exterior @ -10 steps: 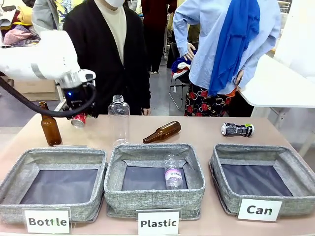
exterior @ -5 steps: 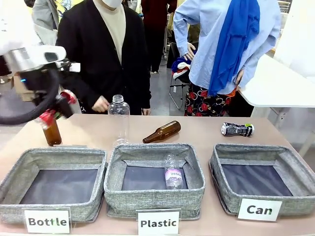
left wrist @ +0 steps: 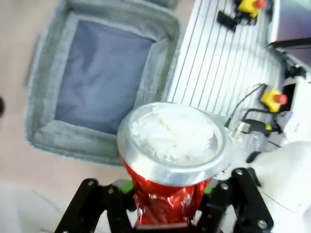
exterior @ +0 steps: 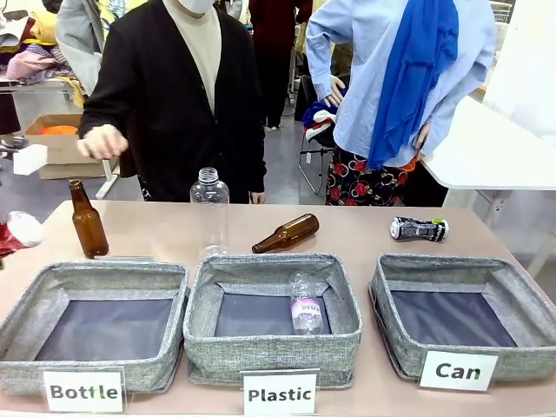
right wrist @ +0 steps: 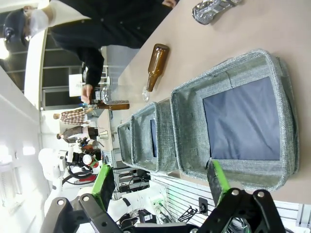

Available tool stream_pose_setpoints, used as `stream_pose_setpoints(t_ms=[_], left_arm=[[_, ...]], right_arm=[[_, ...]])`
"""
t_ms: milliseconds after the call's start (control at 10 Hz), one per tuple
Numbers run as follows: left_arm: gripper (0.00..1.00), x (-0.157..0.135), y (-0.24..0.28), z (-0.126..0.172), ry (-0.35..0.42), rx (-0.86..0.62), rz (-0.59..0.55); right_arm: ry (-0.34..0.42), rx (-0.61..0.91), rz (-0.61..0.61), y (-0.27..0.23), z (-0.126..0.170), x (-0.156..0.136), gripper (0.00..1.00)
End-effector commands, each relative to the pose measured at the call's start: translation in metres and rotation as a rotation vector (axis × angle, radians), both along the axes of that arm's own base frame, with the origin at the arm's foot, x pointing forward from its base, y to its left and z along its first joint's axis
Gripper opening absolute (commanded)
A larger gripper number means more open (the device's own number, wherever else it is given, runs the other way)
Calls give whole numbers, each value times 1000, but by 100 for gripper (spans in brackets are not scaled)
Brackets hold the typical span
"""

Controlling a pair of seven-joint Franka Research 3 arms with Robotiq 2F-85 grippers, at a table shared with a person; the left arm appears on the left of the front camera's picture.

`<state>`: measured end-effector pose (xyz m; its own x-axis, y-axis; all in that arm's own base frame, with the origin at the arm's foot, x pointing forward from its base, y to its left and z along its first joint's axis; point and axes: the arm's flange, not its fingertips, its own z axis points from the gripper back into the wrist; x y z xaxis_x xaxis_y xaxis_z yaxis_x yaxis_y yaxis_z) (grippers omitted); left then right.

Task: Sort the can waste into the basket.
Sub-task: Pick up the can waste from the table and place it in the right Fabric basket.

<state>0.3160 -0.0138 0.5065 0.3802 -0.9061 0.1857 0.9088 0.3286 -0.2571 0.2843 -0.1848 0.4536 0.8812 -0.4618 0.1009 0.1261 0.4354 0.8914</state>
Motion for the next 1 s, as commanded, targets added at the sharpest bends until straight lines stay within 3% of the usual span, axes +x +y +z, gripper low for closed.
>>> stream_pose_setpoints(t_ms=[0,400,500,600,800,900], left_arm=[[0,8,-28,-2,7,49,73],[0,6,-26,-4,7,52,53],[0,20,-59,7,-143,51,16],[0,29,-124,26,-300,22,-143],[0,51,-239,44,-429,10,-371],[0,60,-283,44,-506,-41,-423]], right_arm=[[-39,11,5,-1,0,2,100],[-39,11,5,-1,0,2,100],[-39,11,5,-1,0,2,100],[-39,11,5,-1,0,2,100],[-39,11,5,-1,0,2,100],[-39,11,5,-1,0,2,100]])
